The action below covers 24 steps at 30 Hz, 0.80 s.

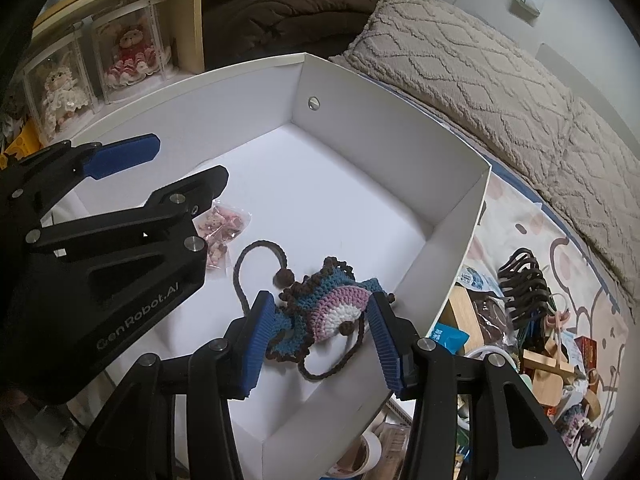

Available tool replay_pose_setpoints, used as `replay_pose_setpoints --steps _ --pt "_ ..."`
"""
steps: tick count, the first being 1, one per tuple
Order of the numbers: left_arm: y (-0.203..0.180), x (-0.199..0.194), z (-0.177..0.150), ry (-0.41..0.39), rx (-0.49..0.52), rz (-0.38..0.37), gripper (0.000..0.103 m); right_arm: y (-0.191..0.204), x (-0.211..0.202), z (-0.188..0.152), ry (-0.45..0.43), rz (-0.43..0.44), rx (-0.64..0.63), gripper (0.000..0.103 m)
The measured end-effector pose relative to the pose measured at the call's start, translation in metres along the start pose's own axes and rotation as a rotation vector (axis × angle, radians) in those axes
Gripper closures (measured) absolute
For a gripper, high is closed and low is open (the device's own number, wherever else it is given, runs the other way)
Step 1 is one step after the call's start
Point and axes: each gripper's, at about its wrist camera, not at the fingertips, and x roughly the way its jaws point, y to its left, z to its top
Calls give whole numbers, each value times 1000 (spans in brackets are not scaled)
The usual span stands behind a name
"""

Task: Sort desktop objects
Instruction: 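Lower the candy bag into the box and open the left gripper, then withdraw both grippers from the box back toward the pile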

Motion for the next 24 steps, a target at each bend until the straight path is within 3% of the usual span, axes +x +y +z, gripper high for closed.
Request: replay_pose_setpoints --steps 8,12,18,24 --pt "0 0 0 -3 -2 0 46 1 0 1 -13 0 8 52" --pt "0 -2 0 -6 -2 -1 46 0 -1 2 -27 45 32 39" --pt "2 -4 1 -10 -14 8 46 1 -14 4 -111 -64 19 3" --pt "2 -8 1 -18 -14 7 45 -1 -16 4 -130 -81 42 0"
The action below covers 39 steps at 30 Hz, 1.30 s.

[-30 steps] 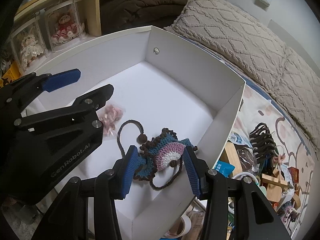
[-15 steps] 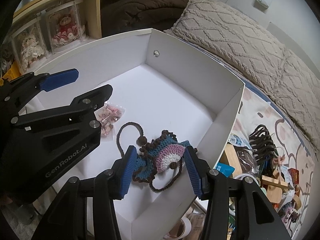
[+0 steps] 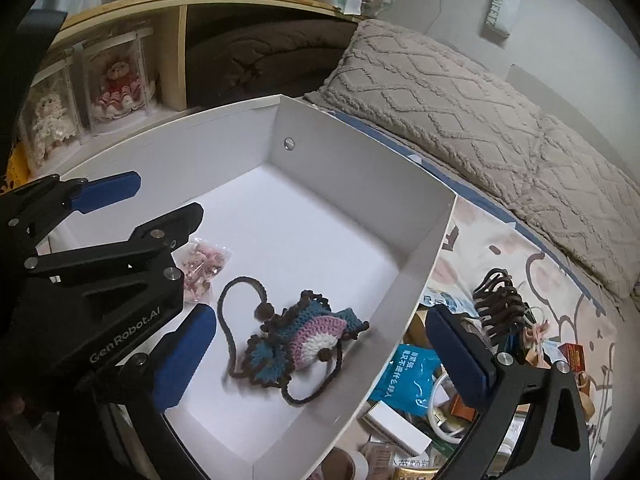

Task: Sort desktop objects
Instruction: 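Withdraw both grippers from the box back toward the pile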

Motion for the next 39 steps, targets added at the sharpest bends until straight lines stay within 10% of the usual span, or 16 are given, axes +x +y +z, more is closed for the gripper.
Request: replay_pose_setpoints --steps 7,12,39 --pt "1 -3 1 -14 -9 1 34 2 -6 -2 -19 -24 -2 0" --pt "3 -12 2 -58 -27 15 4 -8 -17 -4 -54 -34 37 0" --pt "-43 -84 6 -246 3 -44 2 -95 -127 -56 -263 -192 252 0"
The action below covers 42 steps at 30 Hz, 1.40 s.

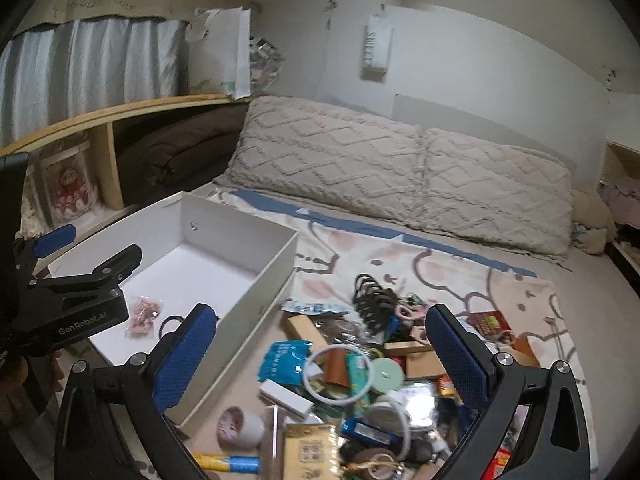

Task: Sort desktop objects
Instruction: 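Withdraw both grippers from the box back toward the pile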

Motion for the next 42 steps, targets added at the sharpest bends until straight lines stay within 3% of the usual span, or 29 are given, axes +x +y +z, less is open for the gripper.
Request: replay_pose_setpoints --steps 18,28,42 --pt "-47 -40 -7 -55 46 -155 1 -58 -65 -31 -68 -98 67 0" --pt "-64 -66 -8 -111 64 -182 1 -79 -89 -50 -112 -186 77 0" --pt "-98 -79 -32 -127 130 -228 1 -98 -101 -80 -124 -216 131 0"
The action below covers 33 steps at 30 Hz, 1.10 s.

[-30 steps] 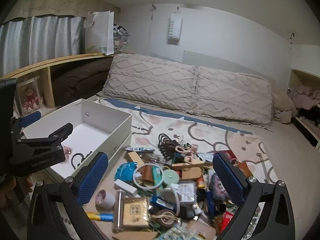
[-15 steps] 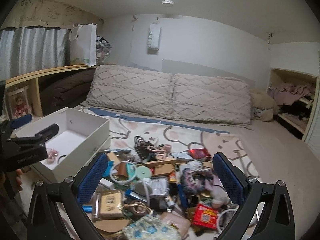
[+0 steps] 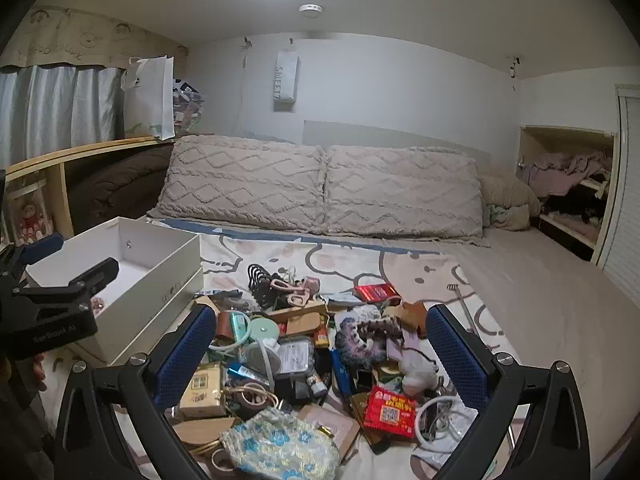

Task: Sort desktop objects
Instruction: 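Withdraw both grippers from the box back toward the pile, then move the right gripper over the black AUTO tube while the left gripper approaches the brown tape roll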

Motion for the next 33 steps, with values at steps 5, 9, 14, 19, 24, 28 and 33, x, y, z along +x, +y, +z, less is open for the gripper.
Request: replay_pose_setpoints --steps 5,9,14,19,24,28,33 --pt "-13 2 -14 5 20 4 1 -6 -1 -14 5 5 26 0" --pt "-15 2 -26 10 10 -7 1 -9 -2 -24 14 -1 27 0" --pt "-16 -1 -44 -1 -4 3 0 -13 -3 -35 9 -1 39 0" --pt "-16 -8 -64 -12 -14 -6 0 -18 -2 -49 10 -3 46 0" --pt "-16 -15 -81 -24 -42 -35 0 -18 0 -64 24 4 41 0" --pt "-21 -20 -91 -36 -56 -72 0 -18 6 -80 55 21 44 0" --pt "-29 -24 -99 -36 -63 -126 0 -17 9 -100 80 13 34 0"
